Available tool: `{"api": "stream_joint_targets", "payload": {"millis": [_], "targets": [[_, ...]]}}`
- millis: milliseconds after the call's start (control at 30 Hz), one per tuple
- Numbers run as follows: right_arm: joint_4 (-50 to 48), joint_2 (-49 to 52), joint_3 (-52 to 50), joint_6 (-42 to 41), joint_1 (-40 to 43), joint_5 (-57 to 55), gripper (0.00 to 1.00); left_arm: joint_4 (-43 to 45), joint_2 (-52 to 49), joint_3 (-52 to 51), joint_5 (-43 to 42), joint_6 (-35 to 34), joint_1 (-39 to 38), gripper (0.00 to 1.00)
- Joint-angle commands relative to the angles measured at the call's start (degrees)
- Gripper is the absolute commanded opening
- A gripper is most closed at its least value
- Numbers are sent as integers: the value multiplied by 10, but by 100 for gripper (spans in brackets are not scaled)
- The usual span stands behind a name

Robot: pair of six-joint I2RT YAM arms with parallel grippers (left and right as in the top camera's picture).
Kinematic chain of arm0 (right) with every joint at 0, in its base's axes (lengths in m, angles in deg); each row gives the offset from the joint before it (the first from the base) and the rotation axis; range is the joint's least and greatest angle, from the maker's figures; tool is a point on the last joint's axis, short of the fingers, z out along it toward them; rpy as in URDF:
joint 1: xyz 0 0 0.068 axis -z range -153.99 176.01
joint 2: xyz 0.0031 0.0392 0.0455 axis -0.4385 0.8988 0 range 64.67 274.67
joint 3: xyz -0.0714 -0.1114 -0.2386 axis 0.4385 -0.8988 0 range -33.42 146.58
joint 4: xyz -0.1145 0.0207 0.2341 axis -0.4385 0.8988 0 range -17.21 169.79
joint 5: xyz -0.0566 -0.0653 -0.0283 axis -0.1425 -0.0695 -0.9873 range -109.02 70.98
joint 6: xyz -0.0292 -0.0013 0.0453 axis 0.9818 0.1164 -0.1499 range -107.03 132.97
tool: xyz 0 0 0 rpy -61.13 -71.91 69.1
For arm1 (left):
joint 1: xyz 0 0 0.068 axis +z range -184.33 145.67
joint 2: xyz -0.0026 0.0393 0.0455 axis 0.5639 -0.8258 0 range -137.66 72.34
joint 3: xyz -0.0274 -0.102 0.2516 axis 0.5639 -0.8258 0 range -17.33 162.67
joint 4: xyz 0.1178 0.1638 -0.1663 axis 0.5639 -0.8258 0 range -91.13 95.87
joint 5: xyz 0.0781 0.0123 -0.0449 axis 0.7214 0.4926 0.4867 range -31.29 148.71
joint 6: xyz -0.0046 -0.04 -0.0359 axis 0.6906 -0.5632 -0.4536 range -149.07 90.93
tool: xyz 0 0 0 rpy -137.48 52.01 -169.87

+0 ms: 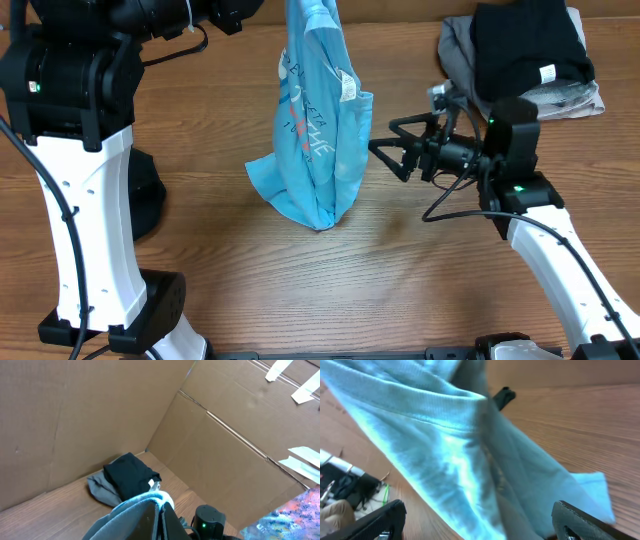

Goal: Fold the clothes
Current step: 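Reach the right gripper to the hanging shirt and grasp its hem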

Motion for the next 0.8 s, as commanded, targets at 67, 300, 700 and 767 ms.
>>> {"api": "stream_joint_targets", "payload": {"millis": [67, 300, 700, 767], "targets": [[-12, 13, 12, -2, -19, 16, 91, -8, 2, 14, 3, 22, -5, 4], [-42, 19, 12, -2, -38, 14, 87, -12, 2, 14, 7, 23, -5, 4], [-79, 76, 12, -31, -63, -71, 56, -32, 2, 14, 19, 26, -5, 4], [-99, 76, 12, -31, -63, -72, 41, -39, 2, 14, 38, 38, -5, 4]]}}
